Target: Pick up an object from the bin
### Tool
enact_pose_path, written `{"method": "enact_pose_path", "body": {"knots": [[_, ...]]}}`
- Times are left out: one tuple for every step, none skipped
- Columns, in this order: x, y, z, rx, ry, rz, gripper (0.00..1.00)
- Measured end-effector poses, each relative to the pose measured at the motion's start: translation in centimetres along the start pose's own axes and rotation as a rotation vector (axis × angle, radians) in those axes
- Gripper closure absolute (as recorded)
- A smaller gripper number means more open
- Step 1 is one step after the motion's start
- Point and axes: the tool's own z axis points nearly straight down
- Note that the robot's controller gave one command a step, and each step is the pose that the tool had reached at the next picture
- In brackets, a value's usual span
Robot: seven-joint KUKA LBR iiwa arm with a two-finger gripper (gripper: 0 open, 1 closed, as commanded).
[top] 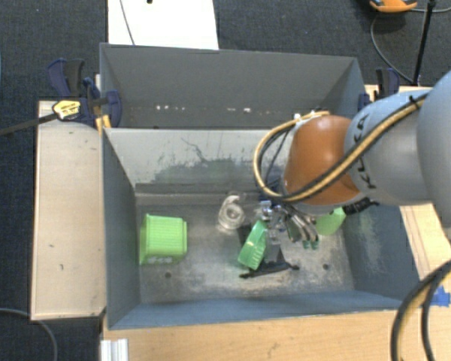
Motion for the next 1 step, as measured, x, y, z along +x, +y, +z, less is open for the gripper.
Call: {"method": "enact_pose_path", "body": {"knots": [[0.0, 0.0, 0.0, 0.0, 0.0, 0.0, 1.0]]}}
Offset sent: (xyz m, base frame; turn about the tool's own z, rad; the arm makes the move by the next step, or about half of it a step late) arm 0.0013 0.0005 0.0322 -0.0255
